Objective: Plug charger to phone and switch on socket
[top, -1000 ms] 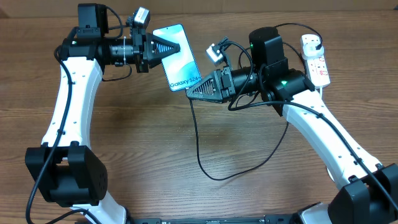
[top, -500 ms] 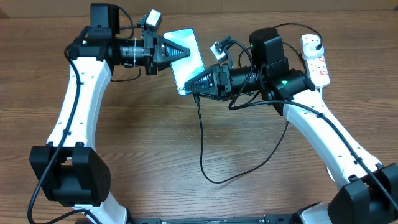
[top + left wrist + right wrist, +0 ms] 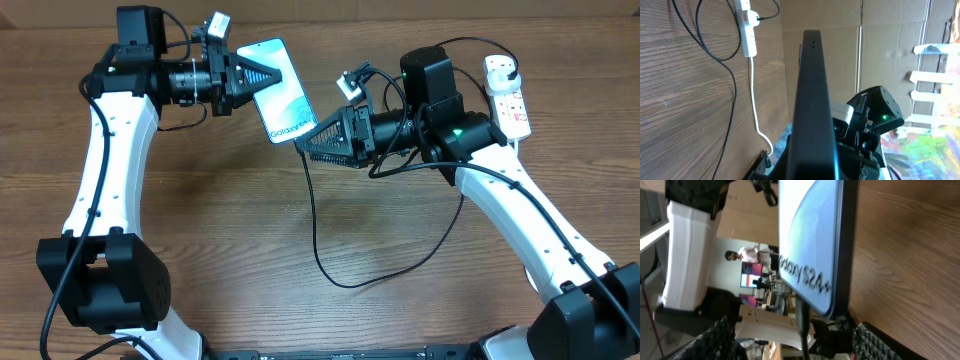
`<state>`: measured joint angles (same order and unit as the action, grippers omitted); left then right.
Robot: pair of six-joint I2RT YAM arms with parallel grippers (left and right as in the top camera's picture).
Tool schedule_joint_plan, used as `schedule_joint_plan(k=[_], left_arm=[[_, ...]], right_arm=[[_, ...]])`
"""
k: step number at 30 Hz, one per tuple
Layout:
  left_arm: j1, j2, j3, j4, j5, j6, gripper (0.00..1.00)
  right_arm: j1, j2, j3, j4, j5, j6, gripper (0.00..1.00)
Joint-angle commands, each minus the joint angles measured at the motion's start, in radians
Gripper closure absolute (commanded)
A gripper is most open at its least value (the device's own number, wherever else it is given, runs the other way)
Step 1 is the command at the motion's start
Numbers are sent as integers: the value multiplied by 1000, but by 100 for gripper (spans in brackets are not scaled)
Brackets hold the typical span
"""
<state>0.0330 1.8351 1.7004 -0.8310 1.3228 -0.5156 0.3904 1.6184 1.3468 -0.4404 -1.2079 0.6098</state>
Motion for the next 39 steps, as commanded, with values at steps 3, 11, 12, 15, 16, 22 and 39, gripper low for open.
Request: schedule_joint_plan(k=[3,11,12,15,16,22,39], left_arm=[[-1,-9,4,-3,31,-39,96],[-1,-9,4,-5,42,-39,96],[-2,-9,4,-10,47,-39,96],[-2,-9,4,-10,58,-38,96],[-2,-9,4,-9,58,-38,96],[-4,-9,4,-9,57,-38,96],[-16,-9,4,-9,57,-34,96]], right_arm=[[-3,-17,21,-4,-44,-8,16],[-3,-17,21,-18,-43,-16,11],[-3,-17,21,-18,-43,-16,11],[-3,-18,21,-18,-43,-16,11],[-3,-17,21,-18,-43,-16,11],[-3,-18,21,-18,-43,-15,21],[-3,-18,21,-17,-43,-14,54]])
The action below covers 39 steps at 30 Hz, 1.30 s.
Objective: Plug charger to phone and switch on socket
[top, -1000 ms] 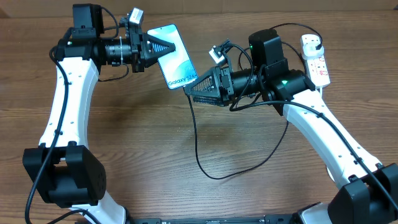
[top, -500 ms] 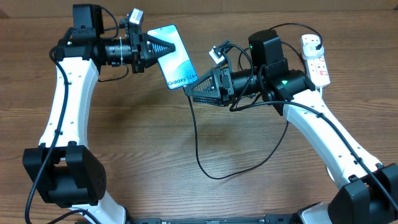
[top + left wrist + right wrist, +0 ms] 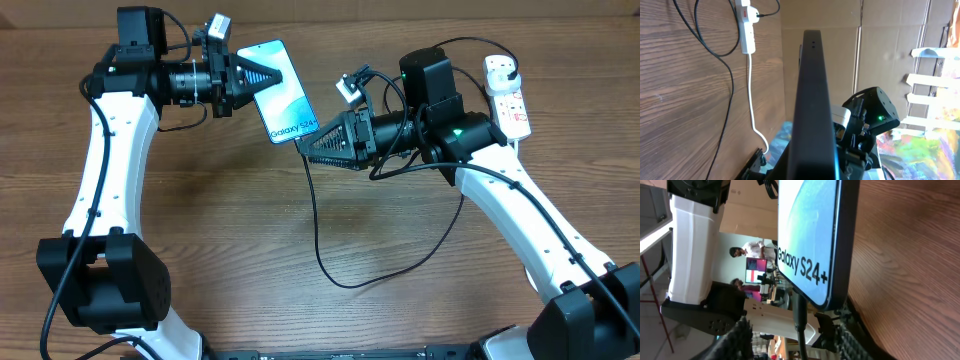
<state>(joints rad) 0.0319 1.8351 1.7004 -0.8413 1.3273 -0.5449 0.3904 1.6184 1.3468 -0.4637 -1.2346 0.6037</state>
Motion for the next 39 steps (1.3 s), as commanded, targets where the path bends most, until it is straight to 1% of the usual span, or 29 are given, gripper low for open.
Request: schedule_joint_plan(k=[1,2,4,12,26,28,34,39], left_arm=[[-19,-9,4,1,53,-5,96],[-22,-9,4,1,53,-5,96],[-27,-9,4,1,53,-5,96],[-32,-9,4,0,53,-6,96],[-32,-9,4,0,53,-5,96],[-32,-9,4,0,53,-5,96],[-32,-9,4,-20,56,2,96],[-34,-9,4,-23,89,22,96]], right_arm=[[-3,-17,21,6,-16,-8,59],[-3,-17,21,6,-16,-8,64],[-3,-18,21,6,-16,-8,70],[-3,-17,21,12,-16,-5,85],[-3,-18,21,13,-16,-5,92],[-3,-17,21,13,-16,-5,96],[-3,-17,21,22,-12,-5,96],[-3,-17,21,39,-11,-1,96]])
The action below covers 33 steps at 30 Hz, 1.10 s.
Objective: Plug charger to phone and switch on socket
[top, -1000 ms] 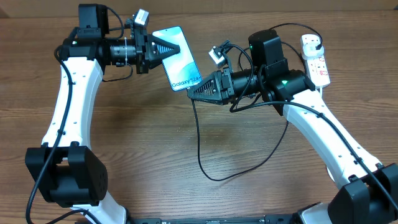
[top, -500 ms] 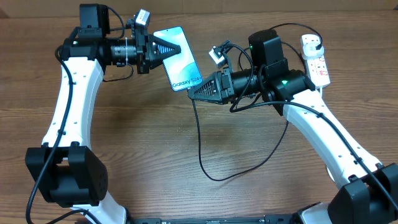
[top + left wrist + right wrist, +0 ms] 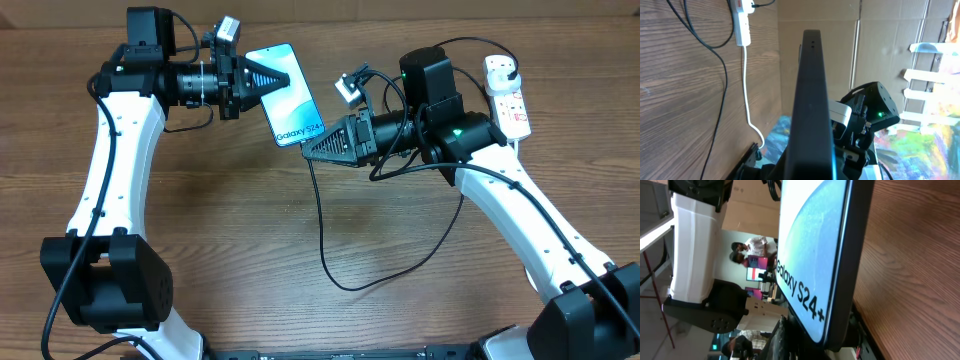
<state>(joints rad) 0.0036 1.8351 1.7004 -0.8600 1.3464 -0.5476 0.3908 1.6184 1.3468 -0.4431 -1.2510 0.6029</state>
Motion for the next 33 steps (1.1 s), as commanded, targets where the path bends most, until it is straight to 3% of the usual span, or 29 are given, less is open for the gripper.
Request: schedule_joint_plan(k=[1,33], left_arm=[[-5,-9,4,-4,77,24,96],[-65,-9,4,-4,76,24,96]], right_arm=[[-4,-17,21,19,10,0,96],[-4,-17,21,49,80,52,96]])
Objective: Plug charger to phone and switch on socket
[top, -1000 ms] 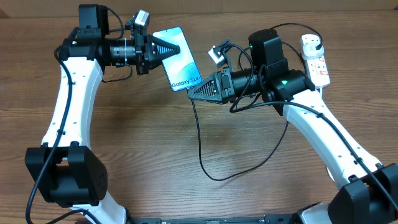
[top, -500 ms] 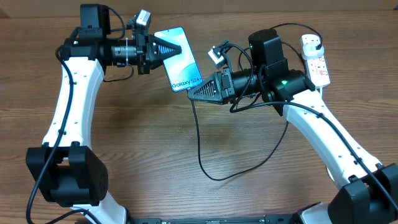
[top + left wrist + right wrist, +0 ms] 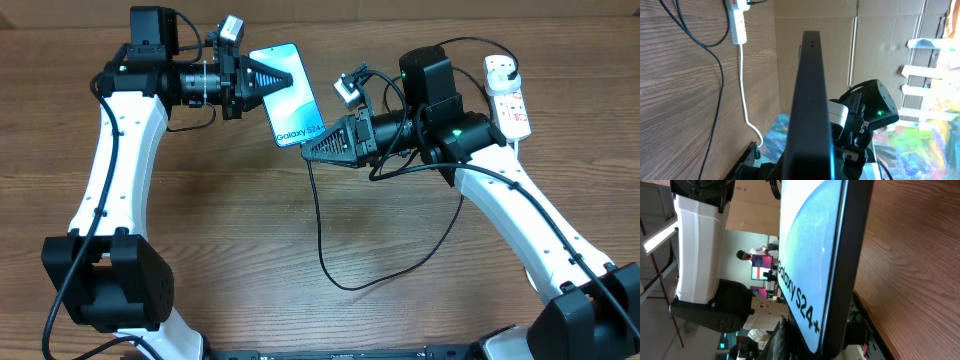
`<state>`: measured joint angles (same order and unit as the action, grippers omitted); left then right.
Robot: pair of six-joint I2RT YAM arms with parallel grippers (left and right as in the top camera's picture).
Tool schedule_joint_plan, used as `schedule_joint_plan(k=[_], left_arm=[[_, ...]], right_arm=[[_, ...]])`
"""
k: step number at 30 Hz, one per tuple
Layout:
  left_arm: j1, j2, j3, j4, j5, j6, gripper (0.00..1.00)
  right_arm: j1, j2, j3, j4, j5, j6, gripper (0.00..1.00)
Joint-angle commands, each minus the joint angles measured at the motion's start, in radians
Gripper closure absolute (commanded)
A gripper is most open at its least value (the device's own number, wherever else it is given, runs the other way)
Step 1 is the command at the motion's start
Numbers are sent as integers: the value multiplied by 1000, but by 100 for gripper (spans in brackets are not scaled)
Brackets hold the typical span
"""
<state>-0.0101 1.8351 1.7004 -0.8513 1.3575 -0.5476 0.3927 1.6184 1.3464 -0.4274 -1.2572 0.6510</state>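
The phone, screen lit and reading Galaxy S24+, is held off the table, my left gripper shut on its upper half. It shows edge-on in the left wrist view and face-on in the right wrist view. My right gripper meets the phone's bottom end, shut on the charger plug, which is hidden behind the phone and fingers. The black cable hangs from that gripper, loops over the table and runs to the white power strip at the far right.
The power strip with its white lead lies near the table's back right corner, behind the right arm. The cable's loop lies on the wooden table between the two arms. Cardboard walls stand behind the table.
Hardly anything has changed. The phone and left gripper sit a touch further right and higher in the overhead view, and the phone's bottom end stays between the right fingers.
At first the phone hung in my left gripper with the plug and cable showing just below its bottom end in my right gripper. That gap was still there later. Then the phone's bottom end sat between the right fingers with the plug hidden, as it does now.
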Motion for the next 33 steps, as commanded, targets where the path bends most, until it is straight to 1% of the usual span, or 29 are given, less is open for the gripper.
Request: schedule_joint_plan(k=[1,4,5,6,7,8,10,11,13,14,15,16,22,25,29,33], left_arm=[[-51,-9,4,-13,64,24,96],[-51,-9,4,-12,62,24,96],[-51,-9,4,-13,53,24,96],[-49,-9,4,-12,33,23,96],[-47,-9,4,-12,23,21,96],[-47,-9,4,-12,18,16,96],[-41,-9,4,-12,11,16,96],[-37,-9,4,-12,3,16,96],[-30,-9,4,-12,-8,16,96],[-23,-9,4,-12,-10,16,96],[-21,-9,4,-12,-21,16,96],[-18,-9,4,-12,-36,16,96],[-8,-9,4,-12,-114,17,96],[1,-9,4,-12,-148,19,96],[4,-9,4,-39,-247,32,96],[4,-7,4,-81,-301,83,96]], right_arm=[[-6,-17,21,33,85,4,96],[-6,-17,21,32,85,4,96],[-6,-17,21,29,85,4,91],[-6,-18,21,28,79,3,75],[-6,-17,21,29,69,3,65],[-6,-17,21,29,65,3,58],[-6,-17,21,28,58,3,33],[-6,-17,21,29,58,3,23],[-6,-17,21,29,59,3,14],[-6,-17,21,28,59,3,5],[-6,-17,21,27,63,3,2],[-6,-17,21,19,81,3,0],[-7,-17,21,-117,265,-5,0],[-8,-17,21,-145,274,-47,0],[-8,-17,21,-156,282,-54,0],[-9,-17,21,-172,316,-53,0]])
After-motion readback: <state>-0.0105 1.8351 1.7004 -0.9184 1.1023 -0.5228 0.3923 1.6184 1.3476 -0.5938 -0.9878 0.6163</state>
